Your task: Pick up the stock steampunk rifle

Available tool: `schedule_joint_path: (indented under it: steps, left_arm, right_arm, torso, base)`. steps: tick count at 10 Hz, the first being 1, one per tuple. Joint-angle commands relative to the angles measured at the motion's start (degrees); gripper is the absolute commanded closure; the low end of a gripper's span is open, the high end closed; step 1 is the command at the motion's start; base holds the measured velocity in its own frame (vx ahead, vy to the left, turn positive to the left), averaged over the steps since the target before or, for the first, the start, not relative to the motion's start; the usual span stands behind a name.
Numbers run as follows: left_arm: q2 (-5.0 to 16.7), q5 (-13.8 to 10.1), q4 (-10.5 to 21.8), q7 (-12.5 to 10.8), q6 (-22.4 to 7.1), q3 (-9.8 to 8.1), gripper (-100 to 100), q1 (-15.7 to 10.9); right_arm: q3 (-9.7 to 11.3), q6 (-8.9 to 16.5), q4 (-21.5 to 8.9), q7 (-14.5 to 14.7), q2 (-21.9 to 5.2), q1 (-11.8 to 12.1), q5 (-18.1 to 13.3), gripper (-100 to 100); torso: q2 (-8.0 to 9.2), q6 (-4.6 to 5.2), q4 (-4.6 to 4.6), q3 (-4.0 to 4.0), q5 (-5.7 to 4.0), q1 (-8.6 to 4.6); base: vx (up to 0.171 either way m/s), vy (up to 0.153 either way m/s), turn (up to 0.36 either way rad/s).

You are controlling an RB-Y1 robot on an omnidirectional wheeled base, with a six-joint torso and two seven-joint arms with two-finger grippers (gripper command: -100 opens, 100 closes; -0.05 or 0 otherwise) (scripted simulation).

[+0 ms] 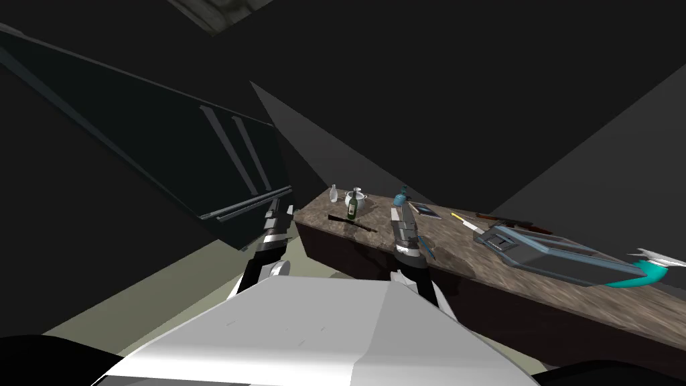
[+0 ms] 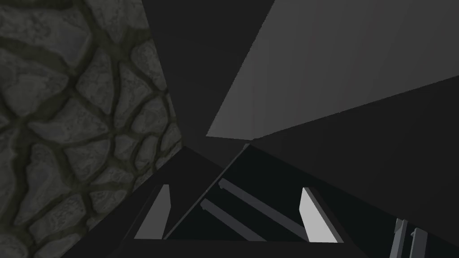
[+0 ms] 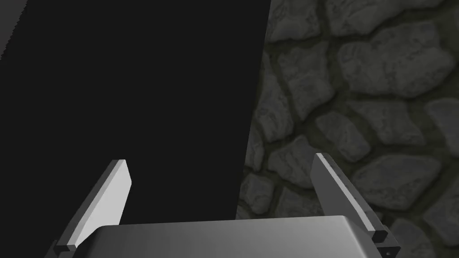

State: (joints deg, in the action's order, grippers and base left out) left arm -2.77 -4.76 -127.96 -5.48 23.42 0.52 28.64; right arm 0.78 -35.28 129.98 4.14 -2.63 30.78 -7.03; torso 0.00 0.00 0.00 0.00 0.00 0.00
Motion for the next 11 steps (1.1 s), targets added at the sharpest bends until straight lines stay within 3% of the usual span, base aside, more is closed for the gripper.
schedule_joint_path:
  steps: [1,6,11]
  left_arm:
    - [0.0,0.0,0.0,0.0,0.0,0.0,0,0.0]
    - [0.0,0.0,0.0,0.0,0.0,0.02,0,0.0]
    - [0.0,0.0,0.0,0.0,0.0,0.03,0,0.0]
  right_arm:
    - [-1.0,0.5,-1.3,0.9,-2.5,0.3,-1.0,-100]
    - [-5.7,2.8,-6.9,4.9,-9.4,1.9,-5.6,-100]
    - [-12.2,6.2,-14.7,10.7,-17.3,4.3,-12.3,-100]
  torso:
    - [0.0,0.0,0.0,0.0,0.0,0.0]
    - [0.18,0.0,0.04,0.1,0.16,0.72]
    - [0.17,0.0,0.04,0.11,0.28,1.21]
  base:
    - [-0.006,0.078,0.031]
    - [-0.024,0.186,0.021]
    - [-0.034,0.298,0.028]
